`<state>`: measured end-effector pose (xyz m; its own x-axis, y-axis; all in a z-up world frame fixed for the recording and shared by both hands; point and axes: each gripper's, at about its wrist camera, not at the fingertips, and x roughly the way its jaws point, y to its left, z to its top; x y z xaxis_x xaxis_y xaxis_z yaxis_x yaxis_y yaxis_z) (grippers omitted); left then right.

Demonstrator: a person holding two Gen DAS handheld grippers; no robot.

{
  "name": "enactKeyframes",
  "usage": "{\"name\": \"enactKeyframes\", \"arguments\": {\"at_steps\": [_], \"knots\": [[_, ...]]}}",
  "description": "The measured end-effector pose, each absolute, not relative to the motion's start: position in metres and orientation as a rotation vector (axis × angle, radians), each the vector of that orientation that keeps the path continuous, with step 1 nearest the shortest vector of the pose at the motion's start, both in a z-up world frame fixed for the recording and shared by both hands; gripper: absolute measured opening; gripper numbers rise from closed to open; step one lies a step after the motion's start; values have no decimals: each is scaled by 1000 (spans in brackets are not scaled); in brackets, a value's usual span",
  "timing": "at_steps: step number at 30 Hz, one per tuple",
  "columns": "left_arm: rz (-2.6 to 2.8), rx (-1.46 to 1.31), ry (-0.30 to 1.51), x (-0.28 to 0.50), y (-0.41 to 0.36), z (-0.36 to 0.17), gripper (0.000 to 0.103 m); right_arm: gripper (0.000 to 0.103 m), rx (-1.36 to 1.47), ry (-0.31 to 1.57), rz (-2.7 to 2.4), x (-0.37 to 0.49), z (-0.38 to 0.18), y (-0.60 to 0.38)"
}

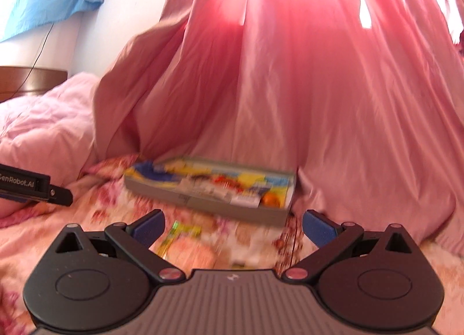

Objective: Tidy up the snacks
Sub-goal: 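Move both tools back over the remaining snacks on the bedspread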

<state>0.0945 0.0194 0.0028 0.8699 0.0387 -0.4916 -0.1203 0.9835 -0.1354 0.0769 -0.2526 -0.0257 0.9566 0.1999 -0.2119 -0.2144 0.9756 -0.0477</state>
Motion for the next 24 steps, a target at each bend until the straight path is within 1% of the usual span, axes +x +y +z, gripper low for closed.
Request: {"name": "enactKeyframes", "arguments": {"at_steps": [7, 12, 24], "knots": [[50, -127, 668, 88, 20, -17, 100, 103, -61, 395, 255, 59, -44, -245], [37, -126, 756, 93, 20, -30, 99, 103, -75, 455, 268, 58, -50, -241], [41, -111, 830, 114, 18, -51, 99, 103, -58, 585, 264, 80, -61, -240]]}}
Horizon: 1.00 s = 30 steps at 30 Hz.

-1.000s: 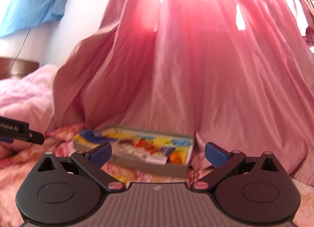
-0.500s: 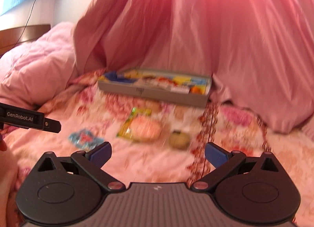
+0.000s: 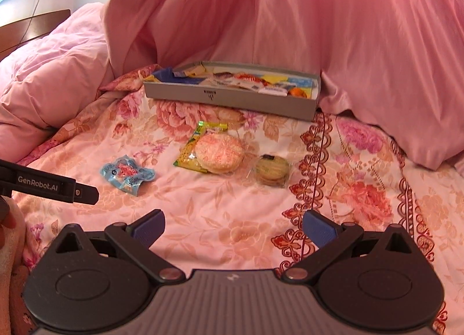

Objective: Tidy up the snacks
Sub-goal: 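Move both tools back over the remaining snacks on the bedspread, then lower the left tool onto the blue candy pack while the right tool approaches the round biscuit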

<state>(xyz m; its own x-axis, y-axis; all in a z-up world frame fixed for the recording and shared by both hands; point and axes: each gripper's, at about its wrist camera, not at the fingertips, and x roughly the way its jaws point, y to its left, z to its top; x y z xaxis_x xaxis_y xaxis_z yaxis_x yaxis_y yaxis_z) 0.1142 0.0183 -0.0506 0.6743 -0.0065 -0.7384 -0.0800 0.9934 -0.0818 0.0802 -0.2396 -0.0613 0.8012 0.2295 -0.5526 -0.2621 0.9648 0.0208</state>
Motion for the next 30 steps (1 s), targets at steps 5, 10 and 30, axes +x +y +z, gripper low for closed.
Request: {"name": "enactKeyframes", "arguments": {"at_steps": [5, 10, 30], "knots": [[43, -84, 814, 123, 16, -55, 99, 103, -36, 639, 264, 95, -65, -241], [18, -70, 819, 135, 15, -60, 98, 103, -73, 641, 282, 115, -65, -241], [-46, -173, 831, 207, 40, -82, 97, 103, -177, 589, 334, 214, -105, -256]]}}
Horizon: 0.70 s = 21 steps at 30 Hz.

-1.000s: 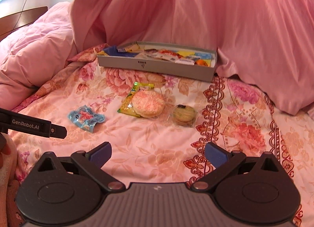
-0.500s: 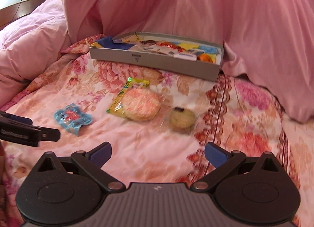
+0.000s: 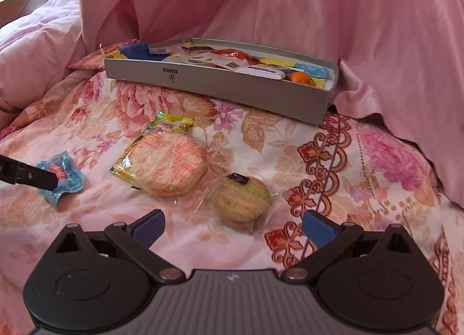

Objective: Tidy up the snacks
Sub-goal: 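Lower the left tool onto the blue candy pack while the right tool approaches the round biscuit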

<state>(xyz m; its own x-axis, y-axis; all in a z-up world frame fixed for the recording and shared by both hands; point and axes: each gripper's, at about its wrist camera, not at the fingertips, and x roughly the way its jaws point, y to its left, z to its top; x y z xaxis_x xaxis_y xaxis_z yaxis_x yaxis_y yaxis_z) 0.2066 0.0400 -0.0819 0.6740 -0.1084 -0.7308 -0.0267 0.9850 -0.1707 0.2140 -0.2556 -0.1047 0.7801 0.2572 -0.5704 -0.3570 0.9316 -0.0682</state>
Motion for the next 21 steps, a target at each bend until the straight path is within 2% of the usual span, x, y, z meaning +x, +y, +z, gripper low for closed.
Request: {"name": "enactKeyframes", "arguments": {"at_steps": [16, 21], "knots": [[-165, -10, 849, 224, 26, -91, 98, 103, -185, 601, 506, 258, -118, -262], [-201, 39, 862, 221, 17, -95, 98, 97, -200, 636, 535, 256, -118, -261]]}}
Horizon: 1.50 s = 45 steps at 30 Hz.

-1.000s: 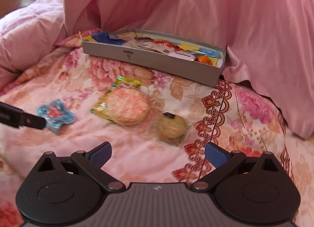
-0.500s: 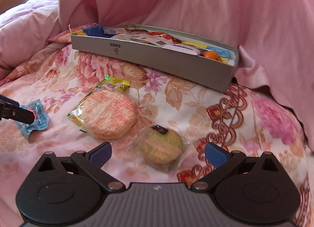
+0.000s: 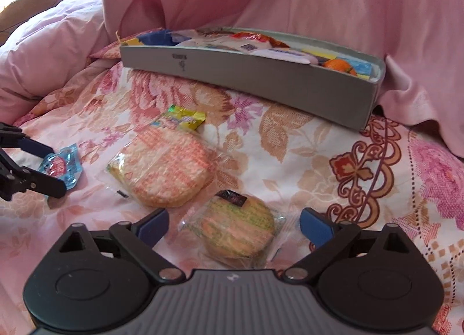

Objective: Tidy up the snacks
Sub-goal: 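Lower the left tool onto the blue candy pack while the right tool approaches the round biscuit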

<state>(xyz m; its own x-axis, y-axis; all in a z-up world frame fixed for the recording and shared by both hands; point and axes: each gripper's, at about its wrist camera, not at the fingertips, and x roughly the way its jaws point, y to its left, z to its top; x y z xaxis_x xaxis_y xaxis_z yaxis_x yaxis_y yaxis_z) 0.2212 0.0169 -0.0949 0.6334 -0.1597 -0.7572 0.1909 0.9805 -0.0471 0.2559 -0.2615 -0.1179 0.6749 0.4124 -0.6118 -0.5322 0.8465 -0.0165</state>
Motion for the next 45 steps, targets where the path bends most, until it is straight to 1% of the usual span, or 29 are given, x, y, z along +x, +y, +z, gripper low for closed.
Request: {"name": "enactKeyframes", "arguments": {"at_steps": [8, 12, 15, 17, 20, 22, 26, 28, 32, 40, 42, 44, 45], "knots": [[-317, 113, 880, 212, -2, -98, 97, 95, -258, 673, 611, 234, -117, -250], [-320, 106, 882, 211, -3, -98, 97, 95, -311, 696, 696, 219, -113, -241], [-307, 77, 884, 212, -2, -99, 98, 96, -363, 682, 716, 209, -111, -234], [-298, 68, 883, 213, -3, -99, 98, 99, -382, 667, 715, 208, -111, -232], [-283, 70, 879, 215, -6, -101, 99, 102, -387, 667, 708, 211, -113, -231], [-278, 68, 876, 217, -7, -101, 99, 103, -371, 677, 714, 214, -115, -231], [-260, 50, 864, 220, -5, -102, 94, 103, -351, 673, 726, 216, -117, -233], [-247, 54, 854, 219, -5, -102, 91, 100, -349, 662, 735, 215, -117, -232], [-250, 55, 850, 218, -5, -102, 90, 92, -344, 656, 764, 214, -115, -230], [-293, 63, 853, 213, -9, -100, 90, 84, -354, 650, 811, 206, -113, -223], [-296, 76, 853, 212, -10, -101, 90, 84, -365, 649, 824, 204, -113, -221], [-297, 73, 857, 214, -9, -101, 90, 89, -371, 653, 832, 203, -113, -220], [-296, 73, 858, 214, -9, -101, 90, 90, -377, 655, 834, 203, -114, -220]]}}
